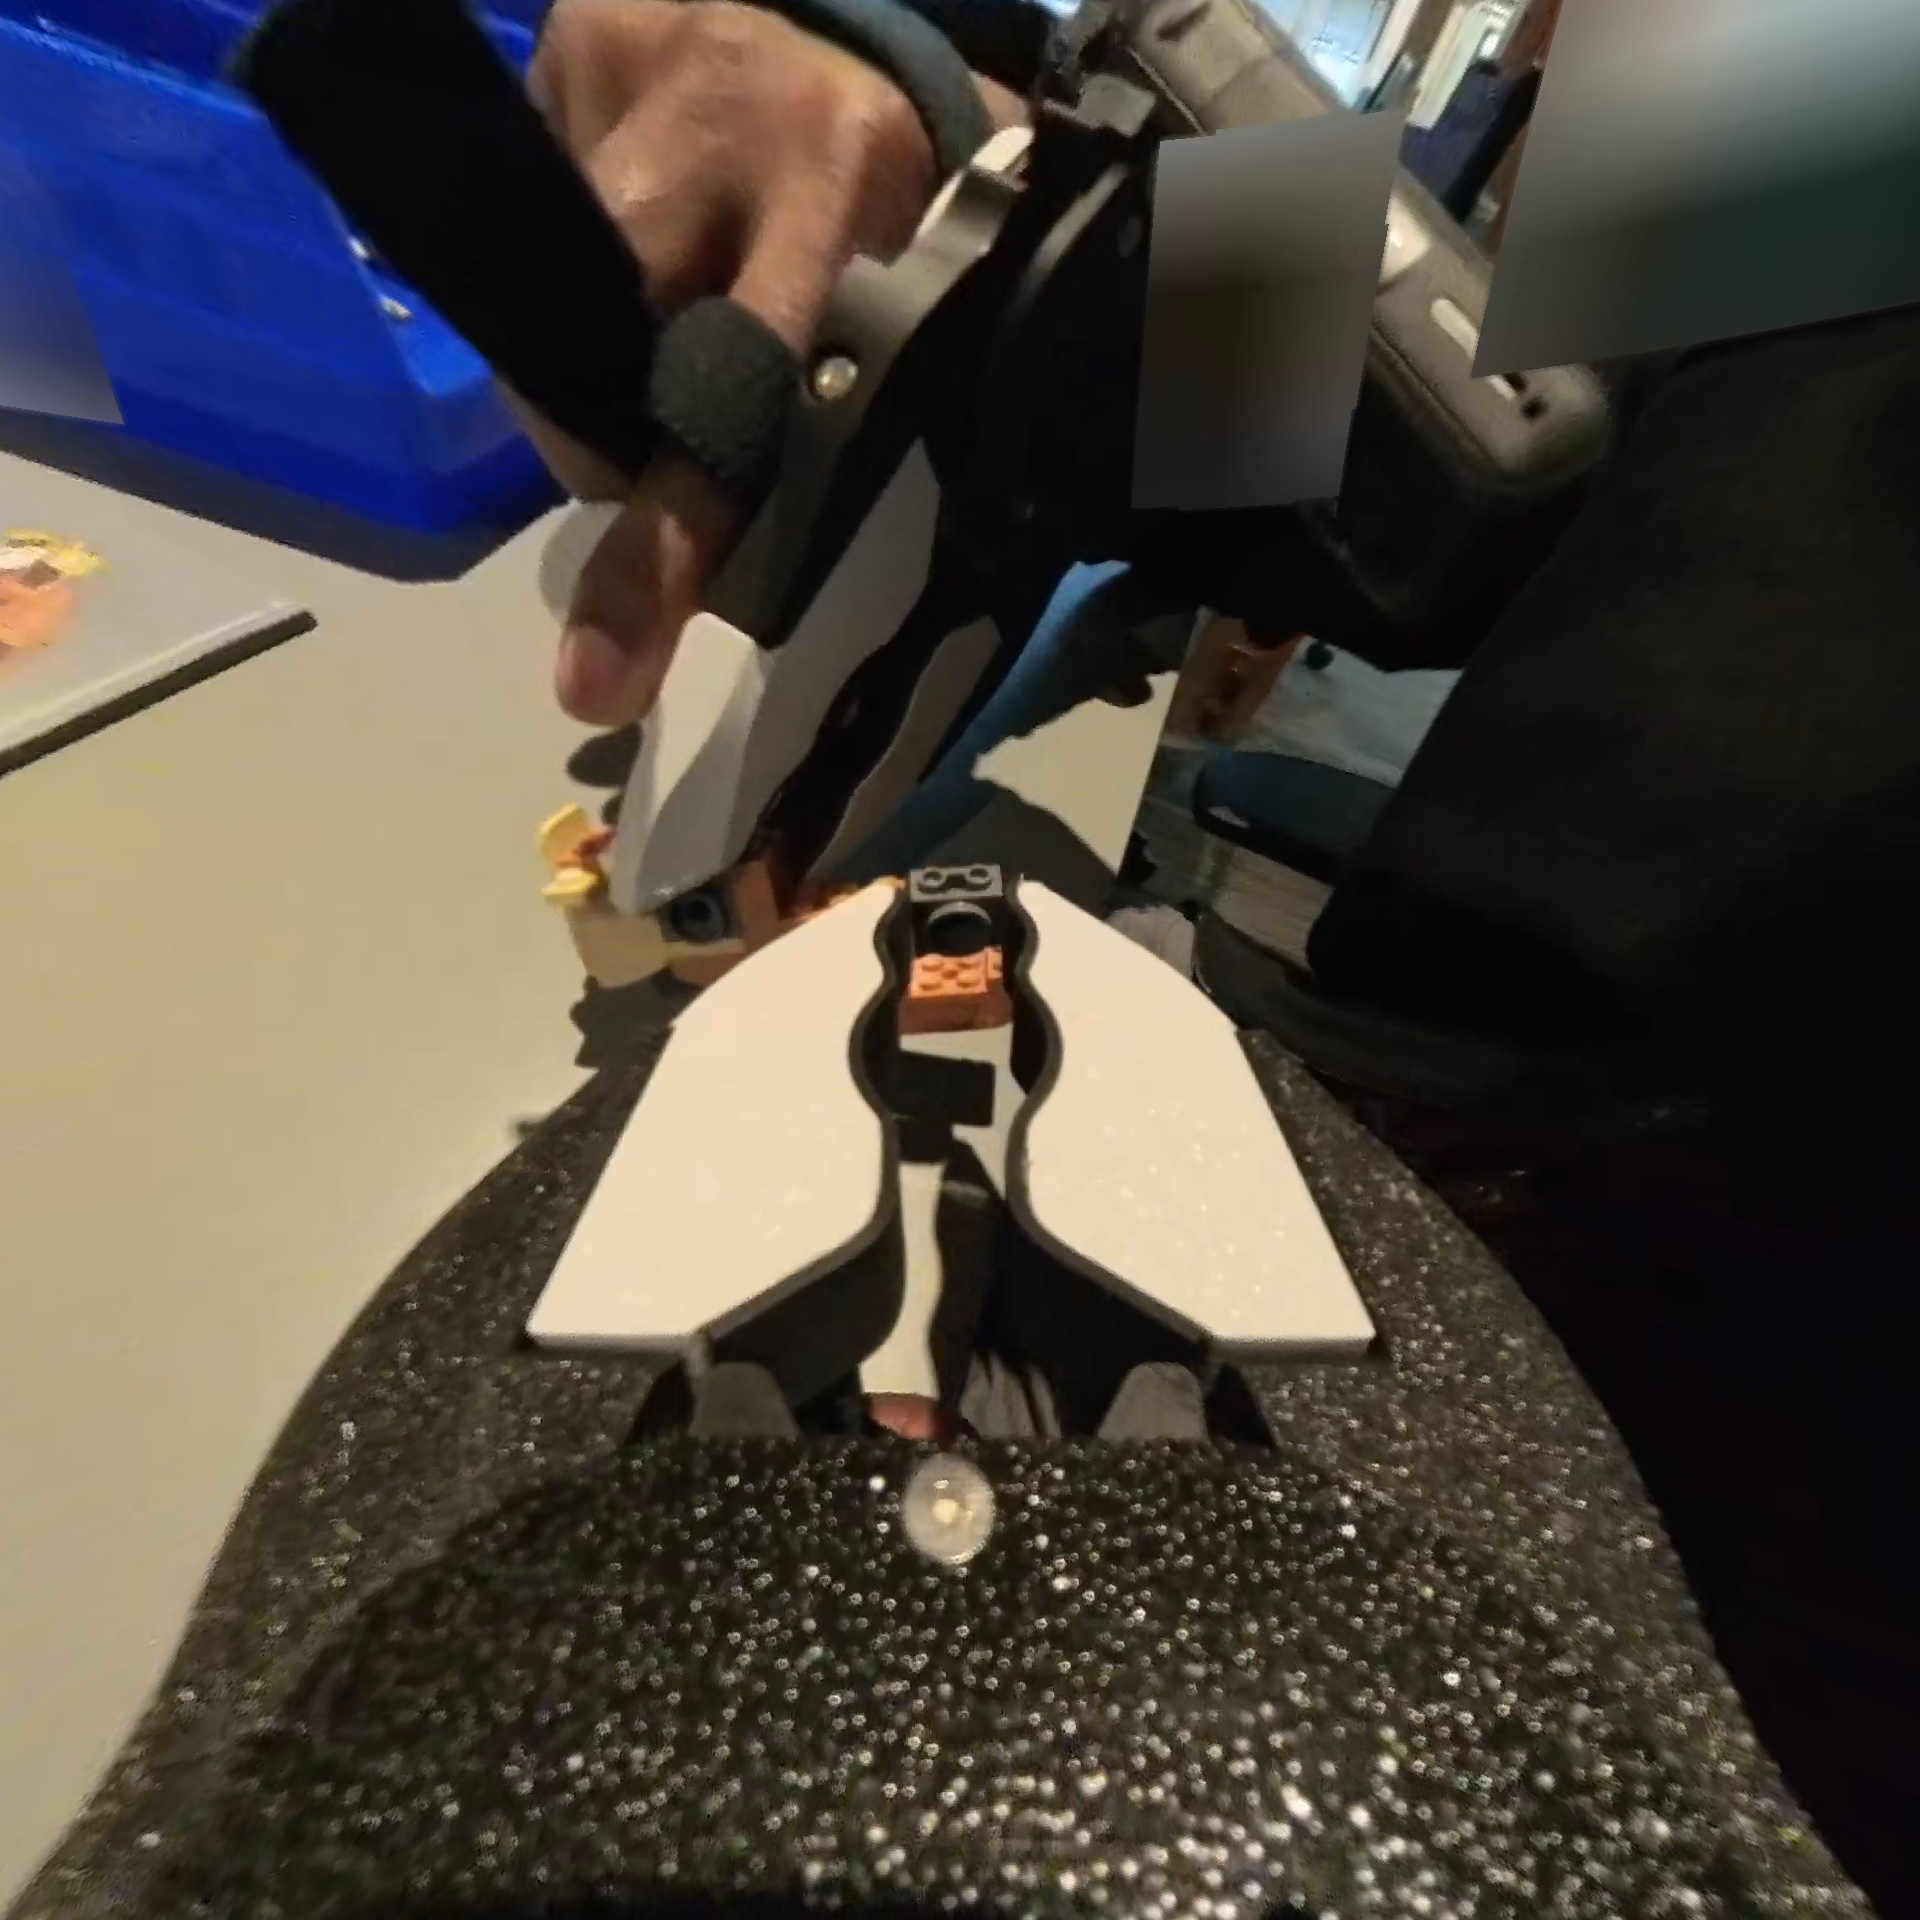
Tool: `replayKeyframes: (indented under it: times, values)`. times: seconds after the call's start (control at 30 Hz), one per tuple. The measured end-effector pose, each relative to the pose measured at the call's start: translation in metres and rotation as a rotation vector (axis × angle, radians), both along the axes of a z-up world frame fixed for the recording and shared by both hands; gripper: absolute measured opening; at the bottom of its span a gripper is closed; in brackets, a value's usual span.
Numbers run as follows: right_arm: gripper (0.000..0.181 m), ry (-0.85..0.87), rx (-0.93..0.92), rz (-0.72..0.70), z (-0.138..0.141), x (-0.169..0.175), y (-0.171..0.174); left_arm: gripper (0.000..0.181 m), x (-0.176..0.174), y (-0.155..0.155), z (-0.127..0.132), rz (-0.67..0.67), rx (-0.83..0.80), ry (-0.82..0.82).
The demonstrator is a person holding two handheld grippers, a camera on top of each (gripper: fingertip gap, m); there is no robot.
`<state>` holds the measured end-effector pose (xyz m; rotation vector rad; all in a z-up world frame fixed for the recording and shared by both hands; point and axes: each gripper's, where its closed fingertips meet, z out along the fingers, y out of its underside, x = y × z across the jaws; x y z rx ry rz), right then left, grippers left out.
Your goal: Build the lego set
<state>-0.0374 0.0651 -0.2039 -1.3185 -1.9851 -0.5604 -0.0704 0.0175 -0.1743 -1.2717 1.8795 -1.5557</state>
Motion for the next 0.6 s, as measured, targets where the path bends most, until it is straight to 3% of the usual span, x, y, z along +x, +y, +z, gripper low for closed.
replayKeyframes:
  times: [0.6]
  values:
    - [0.027,-0.008,0.070,-0.080,0.010,0.014,0.008,0.016,0.014,0.007,-0.012,0.050,0.147,-0.002]
